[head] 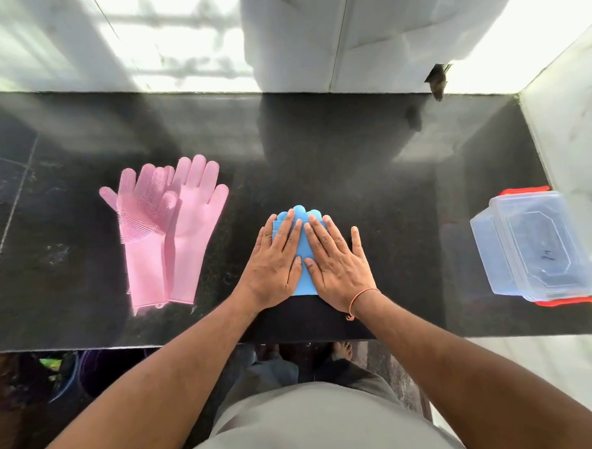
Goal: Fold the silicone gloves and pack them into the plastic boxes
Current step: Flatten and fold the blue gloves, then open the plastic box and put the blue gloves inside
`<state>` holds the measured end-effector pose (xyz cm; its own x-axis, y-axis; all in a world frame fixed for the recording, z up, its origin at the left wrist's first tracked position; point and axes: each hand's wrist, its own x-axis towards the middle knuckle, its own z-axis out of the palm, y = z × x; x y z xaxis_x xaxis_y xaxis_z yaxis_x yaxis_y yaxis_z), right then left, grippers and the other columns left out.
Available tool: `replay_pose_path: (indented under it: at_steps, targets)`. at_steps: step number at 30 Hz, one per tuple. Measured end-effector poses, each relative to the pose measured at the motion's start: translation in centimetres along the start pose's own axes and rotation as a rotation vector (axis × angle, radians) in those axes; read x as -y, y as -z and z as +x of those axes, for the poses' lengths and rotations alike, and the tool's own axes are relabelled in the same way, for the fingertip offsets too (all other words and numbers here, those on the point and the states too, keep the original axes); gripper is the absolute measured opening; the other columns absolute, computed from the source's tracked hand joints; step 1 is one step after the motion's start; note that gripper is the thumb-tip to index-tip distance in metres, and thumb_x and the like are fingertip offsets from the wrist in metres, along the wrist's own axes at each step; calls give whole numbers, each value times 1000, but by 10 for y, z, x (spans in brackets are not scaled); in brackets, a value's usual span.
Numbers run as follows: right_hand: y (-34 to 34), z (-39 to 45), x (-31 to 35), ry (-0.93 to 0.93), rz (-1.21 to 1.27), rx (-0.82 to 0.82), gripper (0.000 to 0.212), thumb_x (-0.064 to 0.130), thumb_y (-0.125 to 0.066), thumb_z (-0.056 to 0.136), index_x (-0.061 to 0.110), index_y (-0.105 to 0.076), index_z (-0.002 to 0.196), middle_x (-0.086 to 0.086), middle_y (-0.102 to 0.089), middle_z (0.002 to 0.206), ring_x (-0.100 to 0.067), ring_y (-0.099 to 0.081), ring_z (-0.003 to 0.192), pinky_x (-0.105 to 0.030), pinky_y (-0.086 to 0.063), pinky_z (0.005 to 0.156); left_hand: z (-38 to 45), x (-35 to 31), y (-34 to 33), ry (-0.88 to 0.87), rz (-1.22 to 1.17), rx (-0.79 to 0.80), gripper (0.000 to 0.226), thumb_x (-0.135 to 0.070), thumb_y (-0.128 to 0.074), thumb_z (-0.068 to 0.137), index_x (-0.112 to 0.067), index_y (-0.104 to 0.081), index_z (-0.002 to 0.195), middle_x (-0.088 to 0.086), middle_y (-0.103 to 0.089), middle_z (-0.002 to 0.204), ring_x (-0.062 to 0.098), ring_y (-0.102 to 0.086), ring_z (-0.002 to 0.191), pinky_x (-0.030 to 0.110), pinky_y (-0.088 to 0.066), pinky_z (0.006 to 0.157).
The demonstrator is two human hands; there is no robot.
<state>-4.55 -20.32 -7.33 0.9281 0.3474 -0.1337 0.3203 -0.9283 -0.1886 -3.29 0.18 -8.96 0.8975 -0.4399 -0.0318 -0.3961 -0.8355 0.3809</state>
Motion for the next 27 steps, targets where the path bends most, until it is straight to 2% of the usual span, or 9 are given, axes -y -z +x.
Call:
replay_pose_path:
  at_steps: [4, 8, 12, 15, 22, 27]
  targets:
    - [3, 6, 1, 37, -26, 23, 70, 53, -15, 112, 25, 6, 172, 11, 17, 179, -13, 20, 164, -63, 3, 132, -4, -1, -2, 59, 124, 5, 71, -46, -8, 114, -13, 4, 175, 8, 10, 184, 36, 9, 170, 57, -10, 138]
    - [6, 9, 2, 54, -32, 36, 69, 53, -14, 111, 26, 6, 172, 13, 19, 179, -12, 20, 164, -65, -1, 131, -9, -8, 3, 141, 185, -80, 75, -44, -30, 110, -17, -6, 176, 6, 5, 185, 36, 11, 170, 61, 0, 136]
    - [14, 1, 1, -52, 42, 3, 71, 57, -15, 111, 28, 7, 172, 16, 21, 178, -9, 23, 163, -61, 4, 133, 3, -15, 21, 42, 236, -95, 75, -43, -36, 107, -19, -17, 176, 6, 3, 185, 31, 6, 171, 66, -3, 134]
    - [26, -16, -8, -194, 85, -92, 71, 56, -20, 112, 28, 4, 172, 16, 18, 178, -8, 23, 163, -56, 8, 132, 26, -32, 38, -80, 251, -105, 72, -42, -39, 105, -26, -25, 174, 4, -5, 185, 30, -3, 171, 66, -7, 133]
    - [55, -65, -53, -522, 44, -287, 68, 51, -19, 113, 25, 0, 173, 10, 11, 180, -12, 16, 165, -60, -1, 133, 102, -103, 53, -335, 206, -21, 70, -39, -37, 108, -31, -19, 175, -2, -14, 184, 28, -7, 171, 60, -17, 135]
    - [77, -109, -97, -763, 13, -414, 70, 46, -34, 112, 18, -12, 173, 4, -4, 182, -19, 2, 168, -68, -5, 128, 154, -173, 51, -507, 158, 43, 69, -38, -38, 110, -32, -18, 175, -2, -18, 183, 28, -12, 170, 58, -20, 135]
